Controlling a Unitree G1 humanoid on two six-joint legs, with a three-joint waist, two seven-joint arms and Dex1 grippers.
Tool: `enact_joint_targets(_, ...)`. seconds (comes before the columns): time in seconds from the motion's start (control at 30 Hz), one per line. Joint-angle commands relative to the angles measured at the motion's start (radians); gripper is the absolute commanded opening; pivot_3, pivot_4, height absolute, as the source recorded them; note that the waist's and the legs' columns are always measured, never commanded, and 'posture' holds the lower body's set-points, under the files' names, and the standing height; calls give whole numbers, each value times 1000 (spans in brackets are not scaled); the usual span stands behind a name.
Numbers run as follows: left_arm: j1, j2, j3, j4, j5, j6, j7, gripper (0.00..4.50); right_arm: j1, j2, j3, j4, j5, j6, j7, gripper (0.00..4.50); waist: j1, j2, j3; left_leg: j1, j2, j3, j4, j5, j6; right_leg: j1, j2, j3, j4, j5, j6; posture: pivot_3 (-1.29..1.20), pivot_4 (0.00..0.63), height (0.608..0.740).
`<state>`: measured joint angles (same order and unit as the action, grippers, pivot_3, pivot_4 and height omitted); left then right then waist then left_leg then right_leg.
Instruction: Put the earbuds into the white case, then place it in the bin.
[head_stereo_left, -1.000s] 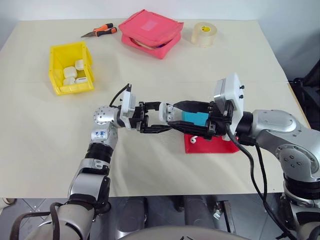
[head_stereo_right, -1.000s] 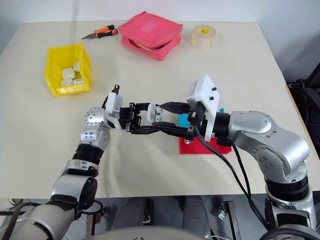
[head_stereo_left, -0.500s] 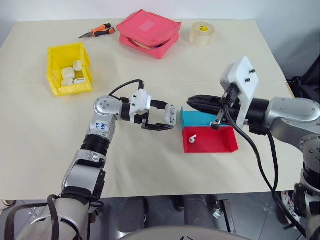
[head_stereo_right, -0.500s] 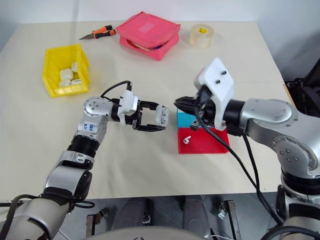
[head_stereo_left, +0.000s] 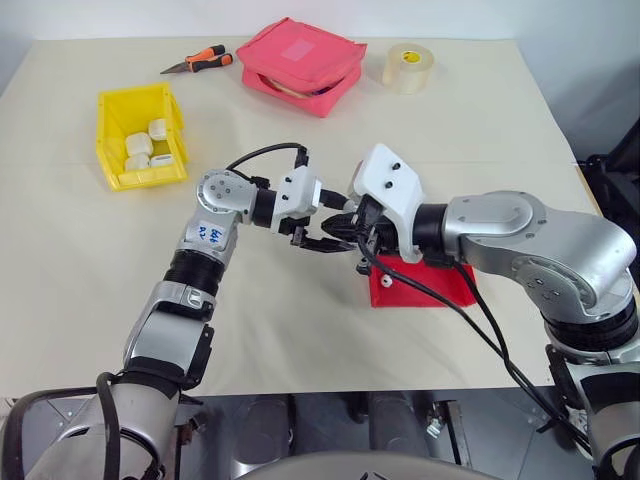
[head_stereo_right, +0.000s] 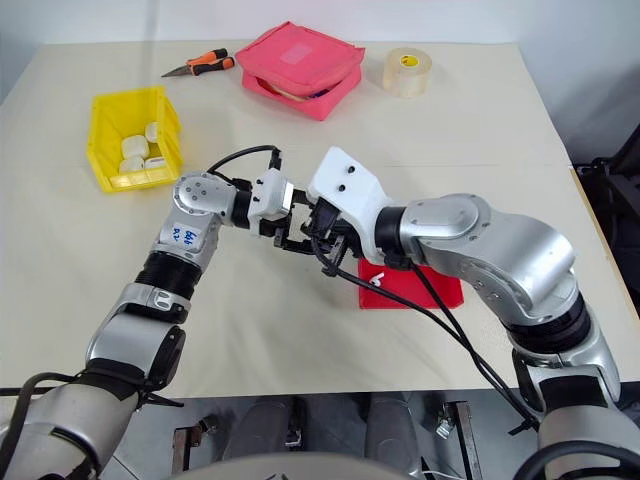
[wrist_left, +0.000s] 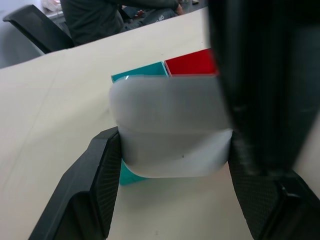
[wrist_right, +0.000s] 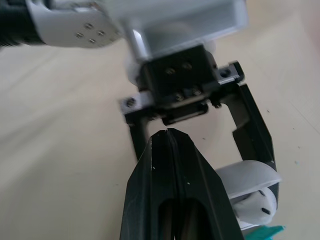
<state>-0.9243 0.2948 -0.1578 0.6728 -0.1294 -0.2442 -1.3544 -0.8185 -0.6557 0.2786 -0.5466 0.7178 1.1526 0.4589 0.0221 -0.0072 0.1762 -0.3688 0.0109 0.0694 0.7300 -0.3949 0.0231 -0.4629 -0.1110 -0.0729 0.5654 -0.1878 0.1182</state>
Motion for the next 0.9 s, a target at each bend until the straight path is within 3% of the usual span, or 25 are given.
enact_joint_targets(0.03,0,25,23,-67,-40,0,-14,2793,-5,-43,-30,-20,-35,-7,32,12,0,0,0,0,0,0,0,0,0,0,0,0,0,0,0,0,150,740)
enact_joint_targets(0.37,65,71,63,-164,-88,61,21,2793,166,-180,-186,-74,-42,4,62,12,2,0,0,-1,0,0,0,0,0,0,-2,-3,-1,0,0,0,150,740)
enact_joint_targets(0.5,91,83,103,-200,-111,106,81,2793,305,-137,-328,-84,-43,-176,100,12,2,0,0,0,0,0,0,0,0,0,-2,-4,0,0,0,0,150,740)
enact_joint_targets(0.6,107,86,117,-224,-121,127,107,2793,367,-138,-365,-90,-59,-263,138,12,1,0,0,0,0,0,0,0,0,1,-2,-4,0,0,0,0,150,740)
enact_joint_targets(0.7,139,87,179,-230,-135,132,205,2793,480,-150,-451,-99,-1,-308,227,561,3,0,0,1,0,0,0,0,0,1,-2,-3,0,0,0,0,150,740)
enact_joint_targets(0.9,135,115,313,-184,-103,126,514,2793,549,-138,-509,-87,10,-442,329,2663,2,0,0,1,0,0,2,0,0,2,-2,-3,0,1,1,0,150,740)
